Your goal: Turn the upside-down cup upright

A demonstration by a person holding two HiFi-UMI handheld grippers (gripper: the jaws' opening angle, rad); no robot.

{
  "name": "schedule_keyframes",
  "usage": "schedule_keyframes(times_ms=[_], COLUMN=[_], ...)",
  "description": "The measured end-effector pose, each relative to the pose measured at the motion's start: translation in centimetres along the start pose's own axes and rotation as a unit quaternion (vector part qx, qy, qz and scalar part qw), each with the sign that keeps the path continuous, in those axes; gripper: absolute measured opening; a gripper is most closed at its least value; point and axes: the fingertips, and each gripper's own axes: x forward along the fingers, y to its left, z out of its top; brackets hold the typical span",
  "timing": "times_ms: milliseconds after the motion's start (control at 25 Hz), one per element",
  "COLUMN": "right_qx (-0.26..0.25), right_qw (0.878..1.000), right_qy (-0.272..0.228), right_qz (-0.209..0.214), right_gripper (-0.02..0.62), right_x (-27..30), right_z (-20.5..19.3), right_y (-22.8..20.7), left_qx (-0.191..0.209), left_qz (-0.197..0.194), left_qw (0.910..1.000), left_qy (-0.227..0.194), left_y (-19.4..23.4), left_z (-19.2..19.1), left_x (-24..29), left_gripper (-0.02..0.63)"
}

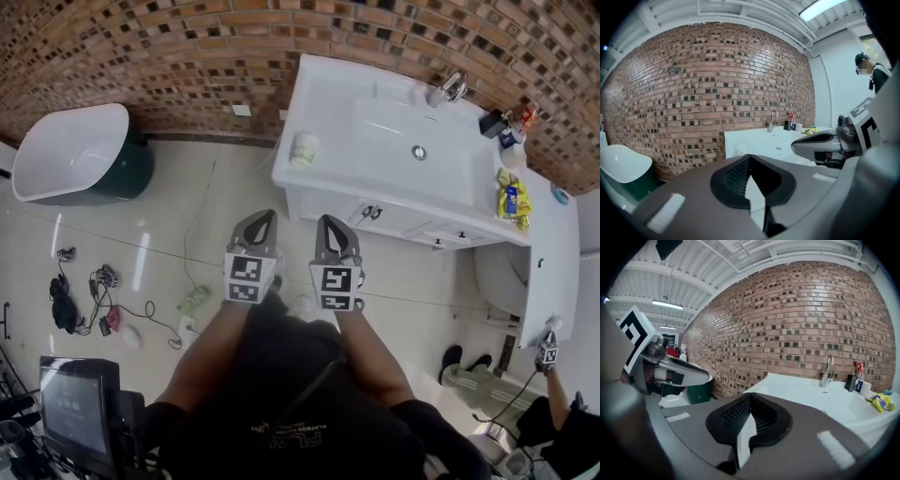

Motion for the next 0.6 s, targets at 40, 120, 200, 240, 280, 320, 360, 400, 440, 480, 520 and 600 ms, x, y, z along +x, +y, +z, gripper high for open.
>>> schedule_keyframes(times_ms=[40, 120, 200, 240, 280, 320, 360, 400, 440, 480, 520, 600], right_qx=[0.000, 0.001, -0.001, -0.004, -0.009, -0.012, -0.013, -0.013, -0.011, -0.008, -0.004, 0.006], right_qw=[1.000, 1.000, 1.000, 1.000, 1.000, 0.999, 0.999, 0.999, 0.999, 0.999, 0.999, 0.998], right_qy=[0.002, 0.004, 0.010, 0.015, 0.021, 0.027, 0.032, 0.036, 0.039, 0.042, 0.046, 0.054], right_qz=[0.001, 0.001, 0.003, 0.005, 0.009, 0.014, 0.018, 0.021, 0.022, 0.022, 0.023, 0.023], right_gripper=[0.014, 0.013, 0.014, 0.014, 0.014, 0.014, 0.014, 0.014, 0.014, 0.014, 0.014, 0.014], right_x=[0.5, 1.5, 2.7, 3.4, 4.2, 4.9, 5.7, 6.4, 7.1, 7.8, 8.5, 10.1], right_z=[0.1, 0.3, 0.5, 0.6, 0.6, 0.7, 0.8, 0.9, 1.0, 1.1, 1.2, 1.2], right_y=[-0.1, -0.4, -0.7, -0.8, -0.8, -0.8, -0.8, -0.9, -1.1, -1.3, -1.5, -1.9], left_qx=[0.000, 0.000, -0.002, -0.003, -0.004, -0.005, -0.005, -0.004, -0.004, -0.005, -0.007, -0.010], left_qz=[-0.001, -0.005, -0.008, -0.009, -0.009, -0.009, -0.010, -0.012, -0.014, -0.015, -0.016, -0.015], left_qw=[1.0000, 1.0000, 0.9999, 0.9999, 0.9999, 0.9999, 0.9999, 0.9999, 0.9998, 0.9998, 0.9997, 0.9997], left_qy=[-0.001, -0.003, -0.006, -0.007, -0.008, -0.010, -0.011, -0.012, -0.013, -0.014, -0.014, -0.015], left_y=[0.2, 0.6, 1.3, 1.7, 2.2, 2.6, 3.0, 3.4, 3.7, 4.2, 4.7, 5.9], left_z=[0.1, 0.5, 0.8, 1.0, 1.3, 1.6, 1.8, 2.1, 2.3, 2.5, 2.8, 3.2], left_x=[0.5, 1.5, 2.6, 3.2, 3.8, 4.5, 5.1, 5.7, 6.3, 6.9, 7.5, 8.6], left_gripper=[-0.002, -0.002, -0.002, -0.002, -0.002, -0.002, -0.002, -0.002, -0.002, -0.002, -0.002, -0.002])
